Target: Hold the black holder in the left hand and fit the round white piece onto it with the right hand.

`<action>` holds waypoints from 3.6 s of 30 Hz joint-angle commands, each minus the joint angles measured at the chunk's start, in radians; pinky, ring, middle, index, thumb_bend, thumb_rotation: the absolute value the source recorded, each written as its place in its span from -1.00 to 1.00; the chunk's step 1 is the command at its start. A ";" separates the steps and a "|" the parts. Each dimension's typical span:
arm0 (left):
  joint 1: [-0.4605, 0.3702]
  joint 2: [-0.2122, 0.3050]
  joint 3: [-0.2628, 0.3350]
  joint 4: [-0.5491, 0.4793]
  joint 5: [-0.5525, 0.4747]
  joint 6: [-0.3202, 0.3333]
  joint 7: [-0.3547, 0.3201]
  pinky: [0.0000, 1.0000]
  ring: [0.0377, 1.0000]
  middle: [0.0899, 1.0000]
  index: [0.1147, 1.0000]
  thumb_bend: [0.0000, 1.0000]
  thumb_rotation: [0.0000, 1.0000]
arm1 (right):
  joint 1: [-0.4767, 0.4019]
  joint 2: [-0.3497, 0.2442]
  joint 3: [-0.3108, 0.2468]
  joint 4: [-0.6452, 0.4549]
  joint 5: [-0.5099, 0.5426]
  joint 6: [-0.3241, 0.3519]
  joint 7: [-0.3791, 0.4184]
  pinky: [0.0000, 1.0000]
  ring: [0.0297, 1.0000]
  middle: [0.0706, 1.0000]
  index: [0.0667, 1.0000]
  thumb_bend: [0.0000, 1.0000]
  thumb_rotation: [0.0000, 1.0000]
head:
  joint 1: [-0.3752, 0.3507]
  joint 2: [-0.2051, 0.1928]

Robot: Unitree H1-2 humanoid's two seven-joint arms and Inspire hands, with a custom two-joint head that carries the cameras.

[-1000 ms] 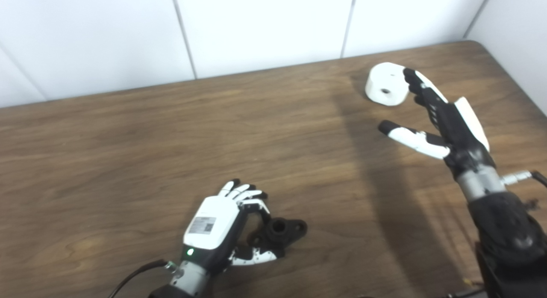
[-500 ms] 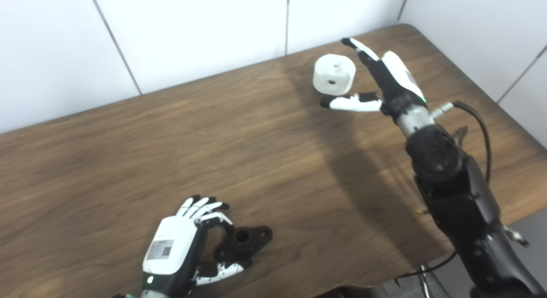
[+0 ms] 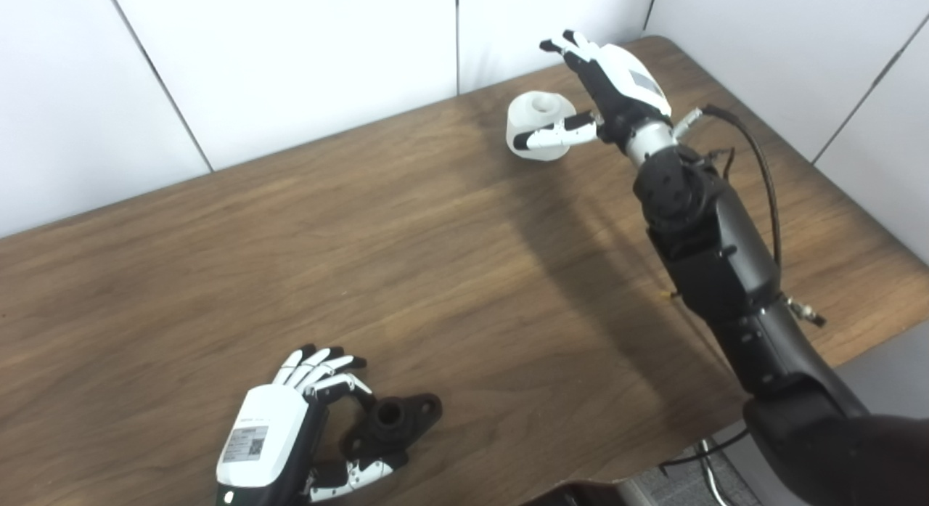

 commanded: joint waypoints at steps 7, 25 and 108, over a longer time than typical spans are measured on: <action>0.036 0.041 0.017 0.017 0.038 0.025 -0.031 0.84 0.70 0.50 -0.16 0.04 -0.91 | -0.119 -0.046 -0.045 0.095 -0.122 0.000 0.091 0.84 1.00 1.00 0.70 0.61 -0.23 | 0.007 -0.009; 0.046 0.027 0.016 -0.011 0.053 0.038 -0.040 0.80 0.69 0.49 -0.16 0.04 -0.91 | -0.212 -0.071 -0.065 0.254 -0.162 0.000 0.188 0.78 1.00 0.93 0.62 0.75 -0.34 | 0.041 -0.008; 0.074 -0.008 0.013 -0.070 0.078 0.060 -0.062 0.80 0.68 0.48 -0.16 0.04 -0.91 | -0.229 -0.075 0.058 0.347 -0.122 0.000 0.135 0.71 0.88 0.71 0.31 0.61 -0.44 | 0.075 0.003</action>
